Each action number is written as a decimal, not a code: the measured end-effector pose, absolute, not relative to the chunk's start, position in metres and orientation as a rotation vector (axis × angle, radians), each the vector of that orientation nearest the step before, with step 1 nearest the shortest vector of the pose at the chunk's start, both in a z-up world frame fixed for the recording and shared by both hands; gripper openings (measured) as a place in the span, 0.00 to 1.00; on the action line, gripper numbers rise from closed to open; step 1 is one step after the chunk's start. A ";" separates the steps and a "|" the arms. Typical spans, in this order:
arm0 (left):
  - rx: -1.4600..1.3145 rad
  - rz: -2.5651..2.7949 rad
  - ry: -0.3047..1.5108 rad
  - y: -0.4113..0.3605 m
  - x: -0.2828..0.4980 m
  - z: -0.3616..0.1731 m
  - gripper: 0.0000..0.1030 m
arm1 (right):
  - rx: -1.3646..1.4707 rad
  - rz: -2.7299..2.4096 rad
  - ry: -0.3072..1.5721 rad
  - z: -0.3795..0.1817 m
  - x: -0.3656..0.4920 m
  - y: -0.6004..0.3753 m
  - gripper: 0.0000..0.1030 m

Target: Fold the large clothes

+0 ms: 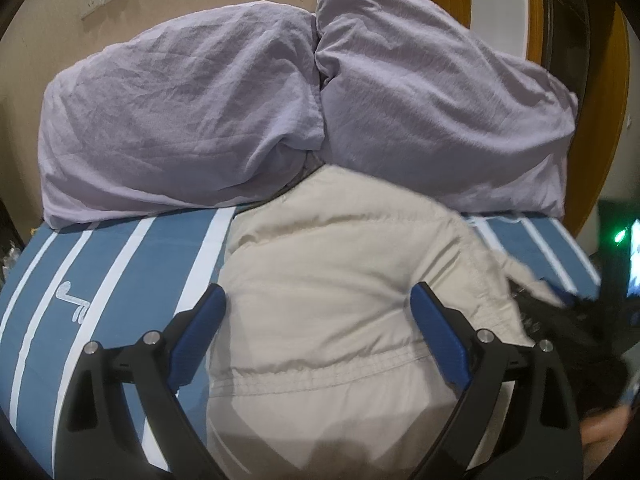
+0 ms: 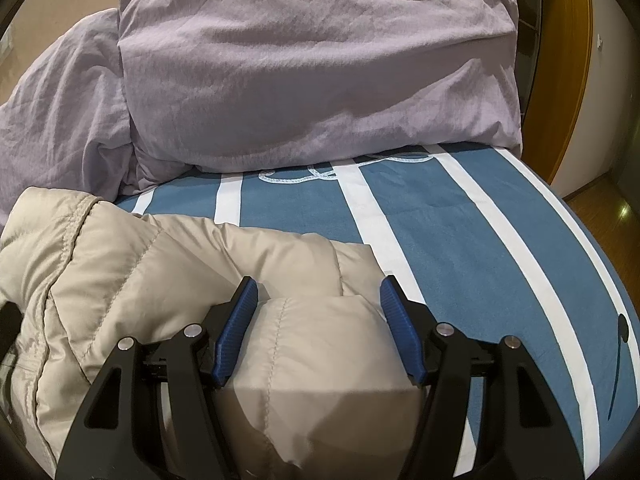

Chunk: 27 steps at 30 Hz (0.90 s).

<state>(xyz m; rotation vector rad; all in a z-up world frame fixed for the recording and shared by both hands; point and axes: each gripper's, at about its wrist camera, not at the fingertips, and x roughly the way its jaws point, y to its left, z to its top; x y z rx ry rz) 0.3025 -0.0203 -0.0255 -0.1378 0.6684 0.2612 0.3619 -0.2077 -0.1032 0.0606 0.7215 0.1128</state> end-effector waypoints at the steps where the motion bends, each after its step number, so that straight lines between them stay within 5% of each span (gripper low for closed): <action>1: -0.135 0.259 0.657 -0.021 0.303 -0.019 0.90 | 0.064 0.114 0.723 -0.103 0.362 -0.208 0.64; 27: -0.082 0.295 0.707 -0.027 0.330 -0.044 0.98 | 0.092 0.127 0.726 -0.102 0.364 -0.212 0.64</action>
